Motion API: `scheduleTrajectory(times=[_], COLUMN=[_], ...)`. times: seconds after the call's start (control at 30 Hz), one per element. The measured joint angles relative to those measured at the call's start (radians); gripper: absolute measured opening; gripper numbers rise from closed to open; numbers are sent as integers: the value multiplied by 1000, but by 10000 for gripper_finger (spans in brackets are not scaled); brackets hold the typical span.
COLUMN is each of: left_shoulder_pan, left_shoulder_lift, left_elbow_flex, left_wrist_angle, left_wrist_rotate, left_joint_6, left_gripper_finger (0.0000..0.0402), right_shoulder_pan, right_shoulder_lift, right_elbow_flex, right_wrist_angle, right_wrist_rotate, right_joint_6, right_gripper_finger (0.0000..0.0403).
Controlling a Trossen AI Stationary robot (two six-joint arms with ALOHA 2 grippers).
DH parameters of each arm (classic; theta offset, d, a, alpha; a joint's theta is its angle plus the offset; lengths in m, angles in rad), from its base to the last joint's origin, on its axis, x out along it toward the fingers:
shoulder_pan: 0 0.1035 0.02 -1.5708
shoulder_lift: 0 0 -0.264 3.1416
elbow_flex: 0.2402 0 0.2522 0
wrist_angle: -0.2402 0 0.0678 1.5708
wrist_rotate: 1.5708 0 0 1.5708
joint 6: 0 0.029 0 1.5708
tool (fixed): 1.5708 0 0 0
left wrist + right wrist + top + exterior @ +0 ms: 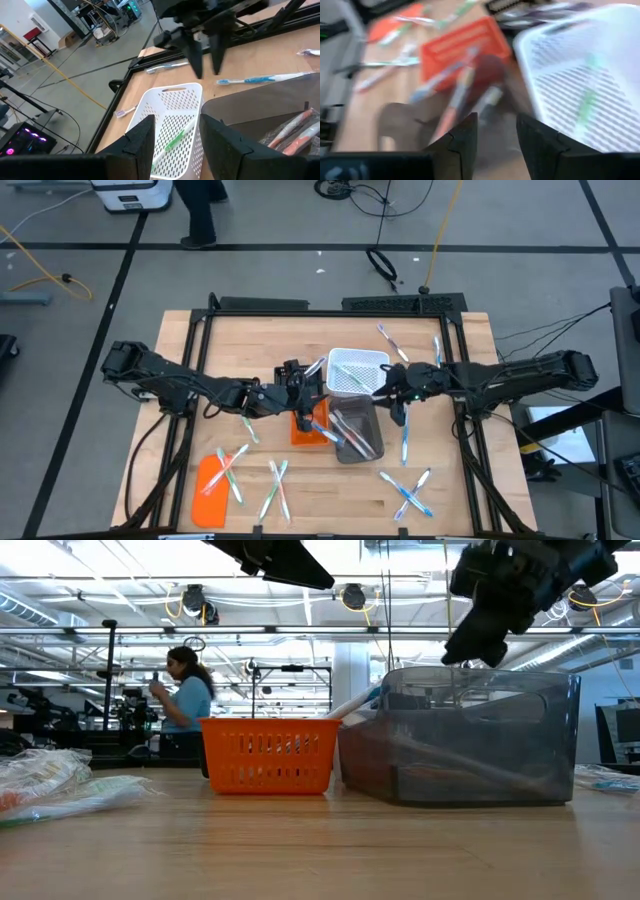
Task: Pick & Place Toothbrushes
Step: Put the violet toothbrush into the black bin
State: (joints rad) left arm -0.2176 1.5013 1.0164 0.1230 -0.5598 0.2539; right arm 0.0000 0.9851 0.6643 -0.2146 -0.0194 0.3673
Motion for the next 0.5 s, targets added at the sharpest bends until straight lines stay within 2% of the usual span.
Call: scheduleTrajectory(times=[0.27, 0.5], left_shoulder_pan=[0, 0], left_shoulder_lift=[0, 0], left_elbow_flex=[0, 0], left_wrist_angle=[0, 0], left_wrist_rotate=[0, 0], left_joint_6=[0, 0], left_gripper_finger=[157, 157], right_shoulder_pan=[-143, -300], right_shoulder_lift=[-61, -55], right_elbow_flex=[0, 0], right_wrist_angle=[-188, -232], right_wrist_rotate=[144, 203], right_joint_6=[-14, -51], right_gripper_finger=[127, 132])
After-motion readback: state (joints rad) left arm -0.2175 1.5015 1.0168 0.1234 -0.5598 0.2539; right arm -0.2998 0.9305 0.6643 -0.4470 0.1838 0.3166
